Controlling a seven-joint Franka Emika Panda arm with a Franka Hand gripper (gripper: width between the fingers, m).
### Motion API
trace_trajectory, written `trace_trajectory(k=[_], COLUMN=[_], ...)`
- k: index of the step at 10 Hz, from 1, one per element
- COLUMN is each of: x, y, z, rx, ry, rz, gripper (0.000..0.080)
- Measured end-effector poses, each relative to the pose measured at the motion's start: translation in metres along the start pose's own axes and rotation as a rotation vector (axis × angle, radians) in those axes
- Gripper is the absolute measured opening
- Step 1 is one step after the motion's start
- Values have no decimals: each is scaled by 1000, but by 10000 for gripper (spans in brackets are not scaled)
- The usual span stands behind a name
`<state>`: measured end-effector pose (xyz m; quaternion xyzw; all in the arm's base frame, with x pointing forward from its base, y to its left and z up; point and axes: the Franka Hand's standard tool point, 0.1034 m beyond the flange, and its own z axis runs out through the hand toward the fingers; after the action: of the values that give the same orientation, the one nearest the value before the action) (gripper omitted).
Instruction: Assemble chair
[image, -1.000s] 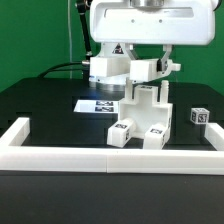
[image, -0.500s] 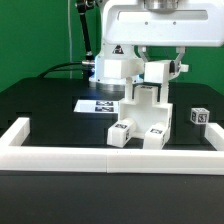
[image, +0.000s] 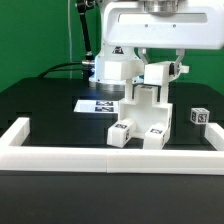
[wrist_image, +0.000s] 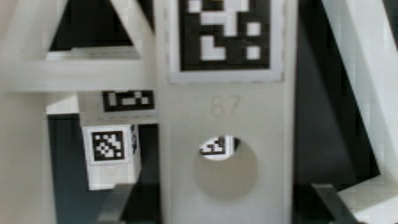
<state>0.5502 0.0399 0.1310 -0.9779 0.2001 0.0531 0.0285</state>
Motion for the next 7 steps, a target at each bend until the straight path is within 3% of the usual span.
trace_trajectory(k=[7], x=[-2], y=[-2], z=[2], rx=[-3], ry=[-3], rz=[-8], gripper=[290])
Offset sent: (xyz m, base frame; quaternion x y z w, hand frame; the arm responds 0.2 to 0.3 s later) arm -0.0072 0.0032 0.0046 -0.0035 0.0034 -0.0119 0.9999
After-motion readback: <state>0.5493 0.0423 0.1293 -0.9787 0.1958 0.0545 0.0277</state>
